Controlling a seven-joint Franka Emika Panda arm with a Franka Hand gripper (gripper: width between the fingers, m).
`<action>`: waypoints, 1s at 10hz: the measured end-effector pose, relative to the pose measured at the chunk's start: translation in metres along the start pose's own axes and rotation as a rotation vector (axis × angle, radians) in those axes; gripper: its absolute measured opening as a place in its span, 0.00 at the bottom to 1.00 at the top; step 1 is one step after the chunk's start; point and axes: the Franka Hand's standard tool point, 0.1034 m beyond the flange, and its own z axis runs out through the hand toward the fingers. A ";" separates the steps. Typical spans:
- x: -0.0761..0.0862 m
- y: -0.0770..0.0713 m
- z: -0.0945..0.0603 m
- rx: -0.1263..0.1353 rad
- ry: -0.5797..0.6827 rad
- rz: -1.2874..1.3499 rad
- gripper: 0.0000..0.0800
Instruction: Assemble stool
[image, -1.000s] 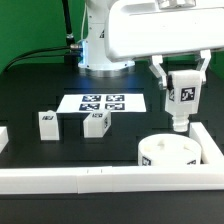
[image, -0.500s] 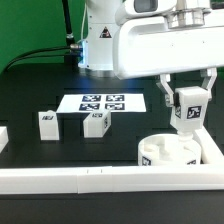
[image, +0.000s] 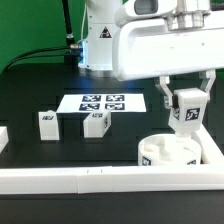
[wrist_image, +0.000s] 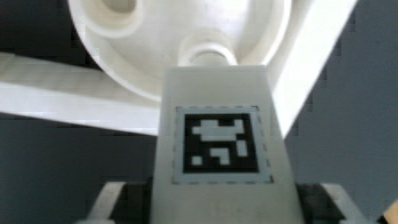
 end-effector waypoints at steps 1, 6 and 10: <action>0.003 0.000 0.004 0.003 -0.019 0.001 0.42; 0.003 -0.002 0.014 0.007 -0.025 0.002 0.42; -0.001 -0.001 0.025 0.008 -0.030 0.004 0.42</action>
Offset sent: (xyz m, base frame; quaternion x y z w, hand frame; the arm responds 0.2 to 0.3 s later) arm 0.0075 0.0021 -0.0085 0.0043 0.0141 0.0151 0.9998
